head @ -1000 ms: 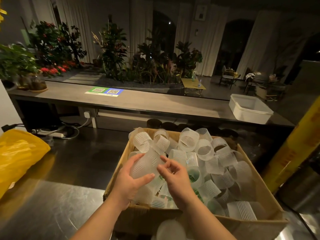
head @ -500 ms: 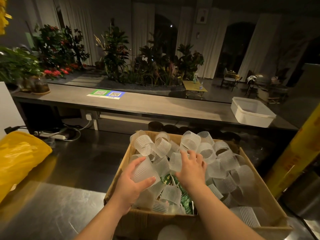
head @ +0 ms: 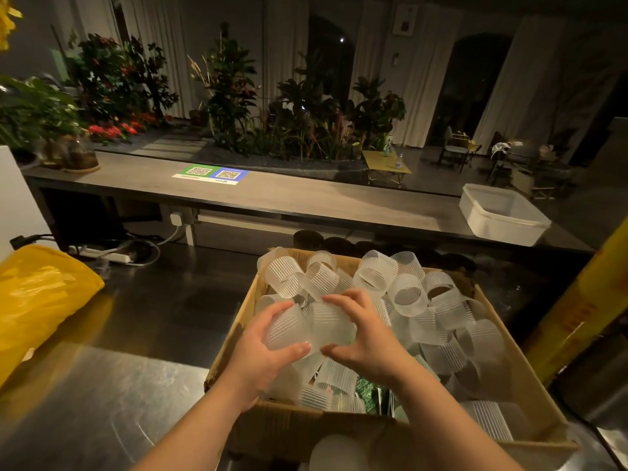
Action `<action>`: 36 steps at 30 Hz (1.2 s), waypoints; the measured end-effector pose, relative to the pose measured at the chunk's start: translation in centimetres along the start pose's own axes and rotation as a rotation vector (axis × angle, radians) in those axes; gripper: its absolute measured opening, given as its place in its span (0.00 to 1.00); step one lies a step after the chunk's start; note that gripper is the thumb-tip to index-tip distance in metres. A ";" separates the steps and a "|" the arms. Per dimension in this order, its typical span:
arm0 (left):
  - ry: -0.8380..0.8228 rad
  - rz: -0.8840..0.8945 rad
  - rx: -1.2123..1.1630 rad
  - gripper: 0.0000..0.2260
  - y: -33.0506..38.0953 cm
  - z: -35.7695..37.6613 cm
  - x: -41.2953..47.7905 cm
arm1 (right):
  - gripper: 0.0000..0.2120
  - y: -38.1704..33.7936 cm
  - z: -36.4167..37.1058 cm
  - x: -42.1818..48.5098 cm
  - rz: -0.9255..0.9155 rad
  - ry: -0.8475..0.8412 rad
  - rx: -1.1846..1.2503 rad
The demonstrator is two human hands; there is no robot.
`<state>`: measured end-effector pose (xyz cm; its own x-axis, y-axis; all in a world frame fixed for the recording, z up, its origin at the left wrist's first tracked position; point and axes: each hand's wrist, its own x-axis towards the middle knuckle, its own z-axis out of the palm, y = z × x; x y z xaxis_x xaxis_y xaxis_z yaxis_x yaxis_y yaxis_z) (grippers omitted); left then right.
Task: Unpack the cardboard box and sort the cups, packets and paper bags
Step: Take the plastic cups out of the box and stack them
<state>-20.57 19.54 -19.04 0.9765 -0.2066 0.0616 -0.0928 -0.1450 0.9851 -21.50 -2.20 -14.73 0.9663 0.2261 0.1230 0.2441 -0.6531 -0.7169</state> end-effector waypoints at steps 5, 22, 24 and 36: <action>-0.119 -0.034 0.010 0.30 0.2 0.0 -0.2 | 0.40 -0.4 0.1 0.4 -0.003 -0.206 0.156; -0.079 -0.052 0.028 0.29 0.1 0.3 -0.1 | 0.20 4.7 0.6 2.5 0.451 0.544 -0.223; -0.077 -0.037 0.021 0.30 0.2 0.3 0.1 | 0.30 5.9 0.4 2.9 0.530 0.490 -0.269; -0.080 -0.076 0.049 0.32 -0.3 0.4 0.6 | 0.21 3.8 0.4 1.6 0.329 0.522 0.134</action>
<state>-20.05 19.05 -19.38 0.9626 -0.2696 -0.0282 -0.0302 -0.2099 0.9773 -19.07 -4.01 -17.57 0.9099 -0.3758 0.1757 -0.0524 -0.5243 -0.8499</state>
